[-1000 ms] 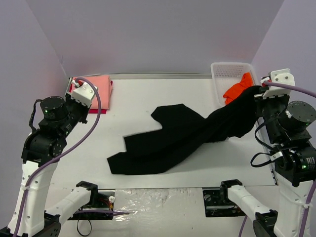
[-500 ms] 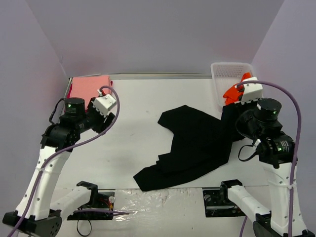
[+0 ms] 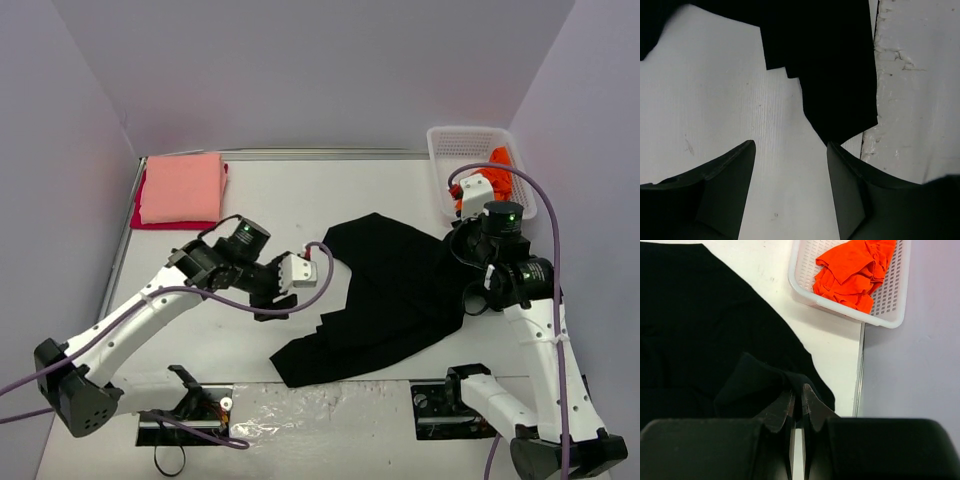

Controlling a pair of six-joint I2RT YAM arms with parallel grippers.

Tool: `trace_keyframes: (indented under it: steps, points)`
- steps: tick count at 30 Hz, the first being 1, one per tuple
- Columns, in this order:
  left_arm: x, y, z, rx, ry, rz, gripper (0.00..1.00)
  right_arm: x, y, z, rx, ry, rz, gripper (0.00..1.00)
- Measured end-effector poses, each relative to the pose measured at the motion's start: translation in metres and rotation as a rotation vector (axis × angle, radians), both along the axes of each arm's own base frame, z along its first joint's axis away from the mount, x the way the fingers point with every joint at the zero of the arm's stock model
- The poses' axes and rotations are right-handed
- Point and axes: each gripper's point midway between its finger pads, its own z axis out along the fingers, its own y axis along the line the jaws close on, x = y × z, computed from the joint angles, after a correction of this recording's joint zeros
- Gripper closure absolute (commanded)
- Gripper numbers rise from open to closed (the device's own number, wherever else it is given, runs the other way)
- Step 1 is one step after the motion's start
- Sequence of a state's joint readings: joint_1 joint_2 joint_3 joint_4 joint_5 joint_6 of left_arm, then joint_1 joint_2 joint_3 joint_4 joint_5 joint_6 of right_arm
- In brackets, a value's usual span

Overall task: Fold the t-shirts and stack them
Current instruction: Flatten out the tshirt

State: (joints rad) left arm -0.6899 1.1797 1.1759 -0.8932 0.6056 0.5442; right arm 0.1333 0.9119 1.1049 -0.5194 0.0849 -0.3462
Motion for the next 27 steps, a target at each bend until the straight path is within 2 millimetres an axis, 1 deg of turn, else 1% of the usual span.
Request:
trace_keyframes:
  steps: [1, 3, 6, 10, 14, 17, 19, 22, 27]
  points:
    - [-0.003, -0.007, -0.003, 0.004, 0.006, -0.023, 0.44, 0.002, -0.001, -0.002, 0.004, 0.005, -0.006, 1.00]
    - [-0.005, -0.021, -0.012, 0.023, 0.011, -0.052, 0.45, 0.006, -0.003, -0.005, 0.009, 0.012, -0.016, 1.00]
    - [0.002, -0.042, -0.026, 0.042, -0.009, -0.066, 0.45, 0.010, -0.007, -0.011, 0.017, 0.024, -0.028, 1.00]
    - [0.016, -0.068, -0.045, 0.057, -0.047, -0.058, 0.45, 0.012, -0.011, -0.020, 0.031, 0.042, -0.041, 1.00]
    - [0.022, -0.091, -0.072, 0.085, -0.035, -0.063, 0.44, 0.012, -0.013, -0.023, 0.039, 0.049, -0.048, 1.00]
    - [0.019, -0.105, -0.091, 0.101, -0.018, -0.075, 0.44, 0.012, -0.014, -0.023, 0.043, 0.048, -0.047, 1.00]
    - [0.013, -0.113, -0.102, 0.115, -0.003, -0.089, 0.45, 0.012, -0.013, -0.024, 0.044, 0.052, -0.045, 1.00]
    - [0.006, -0.119, -0.116, 0.138, 0.017, -0.109, 0.44, 0.014, -0.013, -0.030, 0.045, 0.069, -0.043, 1.00]
    - [-0.003, -0.121, -0.133, 0.181, 0.037, -0.132, 0.46, 0.016, -0.007, -0.045, 0.060, 0.109, -0.019, 1.00]
